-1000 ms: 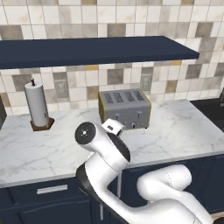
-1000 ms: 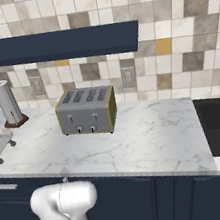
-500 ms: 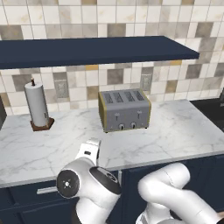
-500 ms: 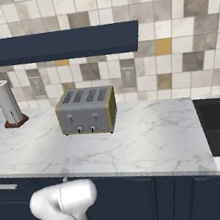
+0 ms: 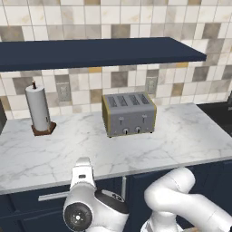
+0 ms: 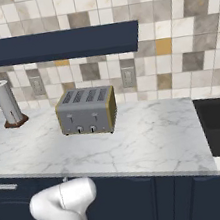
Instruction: Take the pizza cutter from the drawer on the left and place it on the dining counter for cutting.
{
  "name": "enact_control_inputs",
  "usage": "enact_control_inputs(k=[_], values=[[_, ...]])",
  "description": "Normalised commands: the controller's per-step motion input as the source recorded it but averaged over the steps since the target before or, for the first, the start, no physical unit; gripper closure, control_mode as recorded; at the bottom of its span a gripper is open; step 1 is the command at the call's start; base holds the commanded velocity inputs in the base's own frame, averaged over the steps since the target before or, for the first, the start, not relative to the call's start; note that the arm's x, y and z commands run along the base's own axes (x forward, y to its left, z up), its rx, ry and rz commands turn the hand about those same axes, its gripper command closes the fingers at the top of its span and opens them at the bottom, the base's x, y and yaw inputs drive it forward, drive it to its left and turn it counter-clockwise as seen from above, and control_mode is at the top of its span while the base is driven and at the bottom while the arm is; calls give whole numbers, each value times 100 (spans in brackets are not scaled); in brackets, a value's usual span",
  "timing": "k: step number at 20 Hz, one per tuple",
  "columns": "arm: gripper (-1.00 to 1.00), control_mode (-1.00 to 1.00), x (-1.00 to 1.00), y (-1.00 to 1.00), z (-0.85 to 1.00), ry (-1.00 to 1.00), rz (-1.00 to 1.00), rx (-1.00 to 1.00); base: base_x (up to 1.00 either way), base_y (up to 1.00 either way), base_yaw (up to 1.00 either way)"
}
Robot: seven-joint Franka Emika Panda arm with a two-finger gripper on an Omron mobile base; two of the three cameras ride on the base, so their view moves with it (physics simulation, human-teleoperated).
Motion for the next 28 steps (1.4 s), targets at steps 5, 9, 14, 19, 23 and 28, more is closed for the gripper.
enact_control_inputs(k=[5,9,14,19,23,28], values=[[-100,-100,-6,33,-28,0,9,-1,0,0,0],[-100,-100,-5,34,-35,0,1,-4,0,0,0],[-100,-100,0,22,-47,-3,-13,-3,0,0,0],[-100,-100,4,23,-49,0,-8,0,0,0,0],[-100,-100,9,10,-41,0,0,0,0,0,0],[-100,-100,3,5,-32,0,0,0,0,0,0]])
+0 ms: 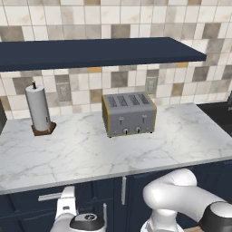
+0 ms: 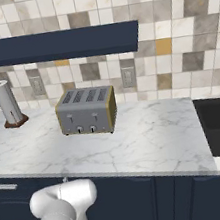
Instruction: Take the pizza cutter from the drawer on the left and place it on the dining counter for cutting.
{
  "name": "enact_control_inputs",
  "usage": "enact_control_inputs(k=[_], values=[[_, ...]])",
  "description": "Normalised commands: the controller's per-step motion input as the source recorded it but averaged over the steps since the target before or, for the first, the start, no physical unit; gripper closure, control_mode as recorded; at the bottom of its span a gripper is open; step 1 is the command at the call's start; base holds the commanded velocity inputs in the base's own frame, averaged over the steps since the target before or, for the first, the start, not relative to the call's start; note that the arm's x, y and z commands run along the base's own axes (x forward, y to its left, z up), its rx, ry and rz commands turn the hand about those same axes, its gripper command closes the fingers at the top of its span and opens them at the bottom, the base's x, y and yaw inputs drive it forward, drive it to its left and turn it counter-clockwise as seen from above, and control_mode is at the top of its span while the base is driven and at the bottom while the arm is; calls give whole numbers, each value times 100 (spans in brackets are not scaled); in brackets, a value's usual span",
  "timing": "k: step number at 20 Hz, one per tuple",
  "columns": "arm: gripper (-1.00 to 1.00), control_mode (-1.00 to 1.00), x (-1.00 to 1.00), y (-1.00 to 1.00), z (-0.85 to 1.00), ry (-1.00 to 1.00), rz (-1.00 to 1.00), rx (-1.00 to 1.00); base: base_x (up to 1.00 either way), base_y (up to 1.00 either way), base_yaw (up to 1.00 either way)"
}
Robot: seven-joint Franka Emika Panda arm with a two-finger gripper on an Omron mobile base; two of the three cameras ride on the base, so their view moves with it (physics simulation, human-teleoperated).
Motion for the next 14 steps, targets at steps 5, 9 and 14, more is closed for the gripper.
enact_control_inputs(k=[5,9,14], values=[[-100,-100,5,10,-31,4,0,0,0,0,0],[-100,-100,2,6,-28,9,0,0,0,0,0],[-100,-100,0,0,-28,10,0,0,0,0,0]])
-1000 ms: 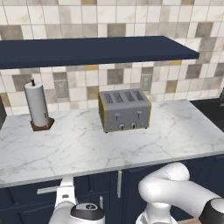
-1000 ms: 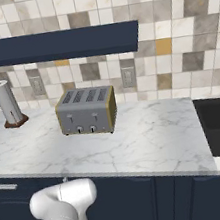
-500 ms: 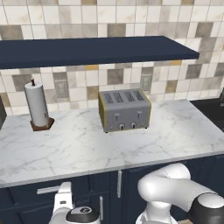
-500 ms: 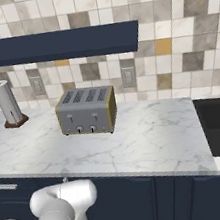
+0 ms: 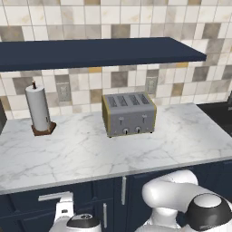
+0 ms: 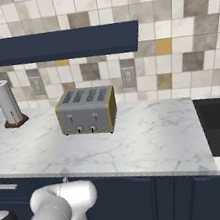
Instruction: Take the pizza cutter from the drawer on the left and place it on the dining counter for cutting.
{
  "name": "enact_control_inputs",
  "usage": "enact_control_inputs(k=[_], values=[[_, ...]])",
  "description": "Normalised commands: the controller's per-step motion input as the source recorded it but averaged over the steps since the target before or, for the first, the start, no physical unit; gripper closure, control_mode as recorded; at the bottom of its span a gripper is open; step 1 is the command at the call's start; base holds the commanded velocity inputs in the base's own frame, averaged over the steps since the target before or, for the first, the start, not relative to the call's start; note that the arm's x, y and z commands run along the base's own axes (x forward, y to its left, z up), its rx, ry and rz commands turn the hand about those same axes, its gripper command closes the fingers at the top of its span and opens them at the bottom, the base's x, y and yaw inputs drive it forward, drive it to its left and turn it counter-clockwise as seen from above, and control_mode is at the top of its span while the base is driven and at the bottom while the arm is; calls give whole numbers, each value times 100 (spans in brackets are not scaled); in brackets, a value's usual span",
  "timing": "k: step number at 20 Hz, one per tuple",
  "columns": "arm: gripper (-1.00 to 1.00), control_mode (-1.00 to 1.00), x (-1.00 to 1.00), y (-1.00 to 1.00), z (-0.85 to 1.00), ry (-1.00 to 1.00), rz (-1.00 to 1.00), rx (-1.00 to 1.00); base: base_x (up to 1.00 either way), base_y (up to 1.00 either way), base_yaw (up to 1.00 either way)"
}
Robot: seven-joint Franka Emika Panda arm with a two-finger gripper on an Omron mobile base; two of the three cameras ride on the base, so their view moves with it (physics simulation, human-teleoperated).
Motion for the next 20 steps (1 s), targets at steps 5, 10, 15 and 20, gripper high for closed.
enact_control_inputs(k=[5,10,15,20], values=[[-100,-100,5,0,-22,6,0,0,0,0,0],[-100,-100,17,0,-10,-1,0,-4,0,0,0],[-100,-100,25,0,-7,-12,0,-17,0,0,0],[-100,-100,23,-1,-1,-5,0,-15,0,0,0]])
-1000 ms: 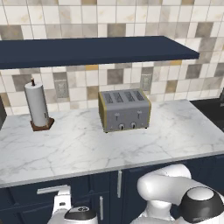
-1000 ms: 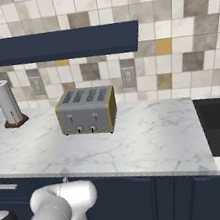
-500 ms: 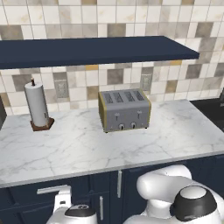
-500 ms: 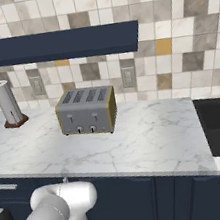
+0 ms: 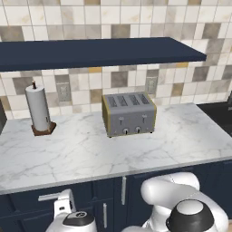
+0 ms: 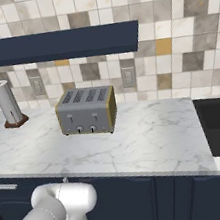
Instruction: Take the pizza cutter from the drawer on the left and place it on the dining counter for cutting.
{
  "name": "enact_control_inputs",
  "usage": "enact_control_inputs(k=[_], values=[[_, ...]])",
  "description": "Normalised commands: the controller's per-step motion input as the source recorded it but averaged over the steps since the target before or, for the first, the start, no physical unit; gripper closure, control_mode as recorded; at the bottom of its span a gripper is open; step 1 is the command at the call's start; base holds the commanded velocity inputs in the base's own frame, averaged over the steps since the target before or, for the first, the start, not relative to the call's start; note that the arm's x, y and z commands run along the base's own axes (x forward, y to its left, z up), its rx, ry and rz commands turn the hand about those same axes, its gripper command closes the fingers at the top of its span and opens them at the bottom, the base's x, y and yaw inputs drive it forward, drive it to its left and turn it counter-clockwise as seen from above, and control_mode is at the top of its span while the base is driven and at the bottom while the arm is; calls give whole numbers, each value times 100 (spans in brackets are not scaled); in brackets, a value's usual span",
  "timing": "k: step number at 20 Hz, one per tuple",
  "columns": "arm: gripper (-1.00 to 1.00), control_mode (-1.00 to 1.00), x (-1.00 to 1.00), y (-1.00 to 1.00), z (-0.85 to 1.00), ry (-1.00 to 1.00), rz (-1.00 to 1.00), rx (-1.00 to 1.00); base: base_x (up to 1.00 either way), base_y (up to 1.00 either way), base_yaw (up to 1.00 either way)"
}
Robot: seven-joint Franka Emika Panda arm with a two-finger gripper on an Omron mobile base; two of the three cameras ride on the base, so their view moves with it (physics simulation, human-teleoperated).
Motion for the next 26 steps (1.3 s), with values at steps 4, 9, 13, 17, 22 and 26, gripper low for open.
enact_control_inputs(k=[4,9,13,17,22,26], values=[[-100,-100,25,7,-1,-6,0,-3,0,0,0],[-100,-100,28,3,-7,-18,0,0,0,0,0],[-100,-100,21,1,-24,-5,0,0,0,0,0],[-100,-100,16,14,-33,-5,0,0,0,0,0],[-100,-100,28,12,-13,-15,0,0,0,0,0],[-100,-100,26,13,-17,-11,0,0,0,0,0]])
